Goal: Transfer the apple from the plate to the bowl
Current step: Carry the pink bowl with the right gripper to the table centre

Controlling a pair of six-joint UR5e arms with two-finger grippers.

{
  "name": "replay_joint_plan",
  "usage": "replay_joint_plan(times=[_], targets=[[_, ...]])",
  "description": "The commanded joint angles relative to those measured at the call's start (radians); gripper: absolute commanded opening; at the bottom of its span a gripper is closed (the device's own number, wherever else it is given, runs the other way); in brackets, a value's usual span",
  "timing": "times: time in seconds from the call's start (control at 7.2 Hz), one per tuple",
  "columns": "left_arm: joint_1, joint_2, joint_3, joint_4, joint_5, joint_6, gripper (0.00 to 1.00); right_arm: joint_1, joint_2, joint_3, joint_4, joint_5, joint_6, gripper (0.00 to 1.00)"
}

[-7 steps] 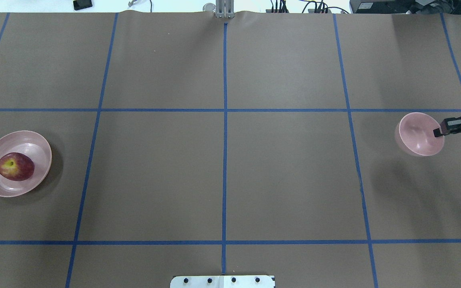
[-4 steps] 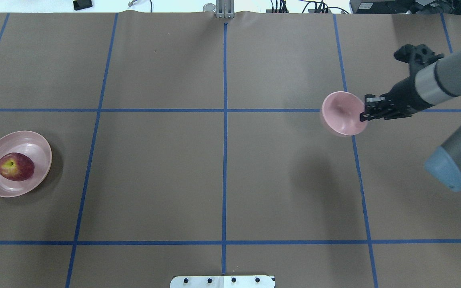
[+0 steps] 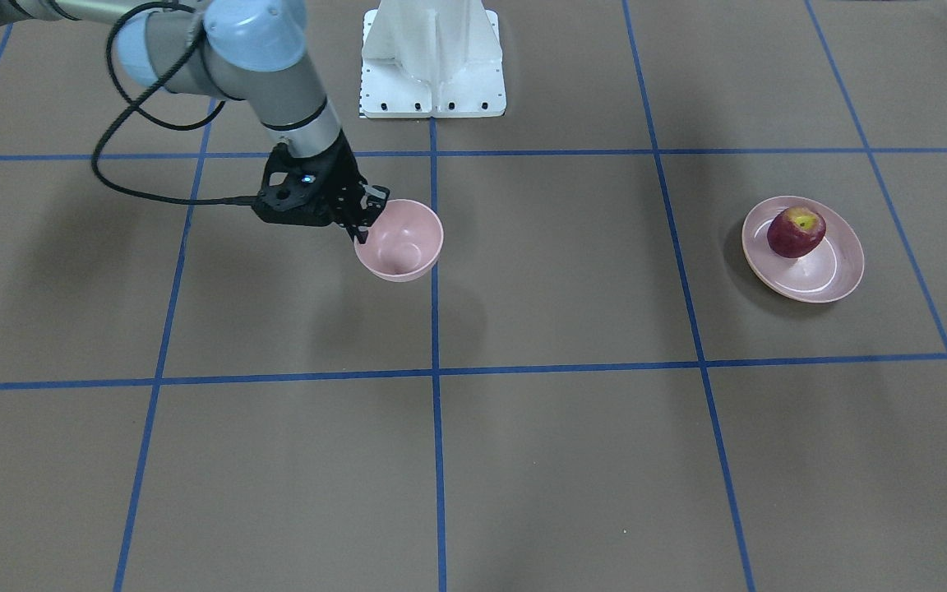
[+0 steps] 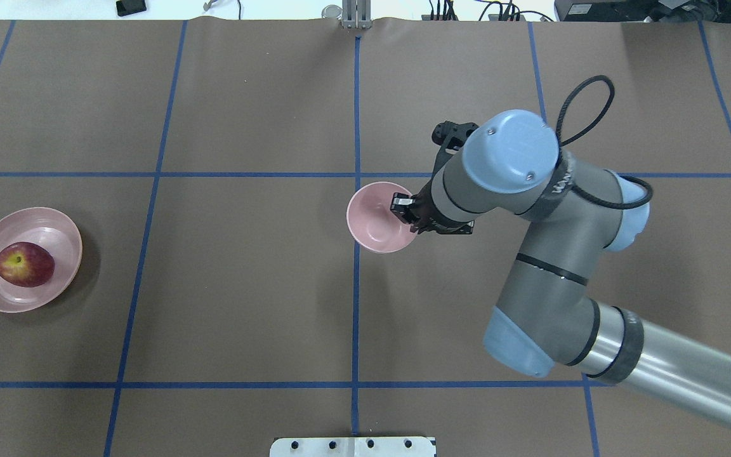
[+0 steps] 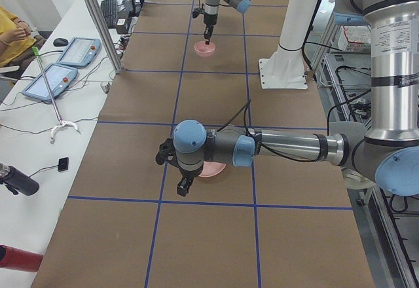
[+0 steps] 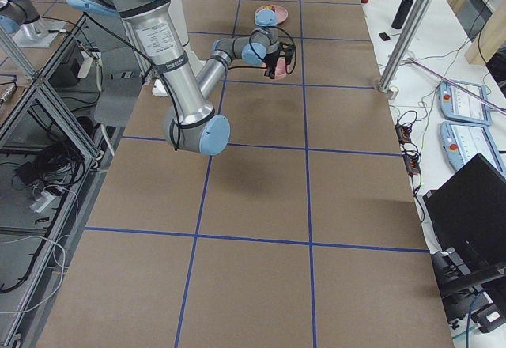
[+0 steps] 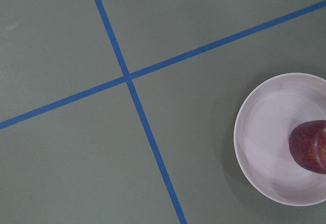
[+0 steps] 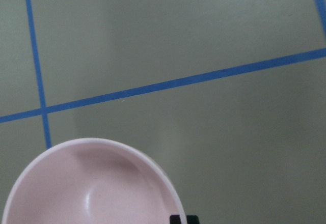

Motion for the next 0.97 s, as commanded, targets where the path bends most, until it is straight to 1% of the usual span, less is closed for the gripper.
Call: replay_joint_plan(times=[0.0,0.42,0.69,0.83], targets=[[0.002,0.0,-0.001,0.0,0.0,0.0,0.98,-0.051,0.061,-0.089,-0.012,-0.057,0.019,0.0],[0.002,0.0,-0.003,0.0,-0.002,0.0,0.98,-0.051,0.058,-0.103,0.005,-0.058,0.008,0.0],[0.002,-0.001,-0.001,0.0,0.0,0.0,0.98,-0.052,0.058,-0.172,0.109,-0.058,0.006,0.0],[0.002,-0.001,-0.001,0.0,0.0,0.0,0.98,-0.054,0.058,-0.174,0.115,-0.057,-0.007,0.0]])
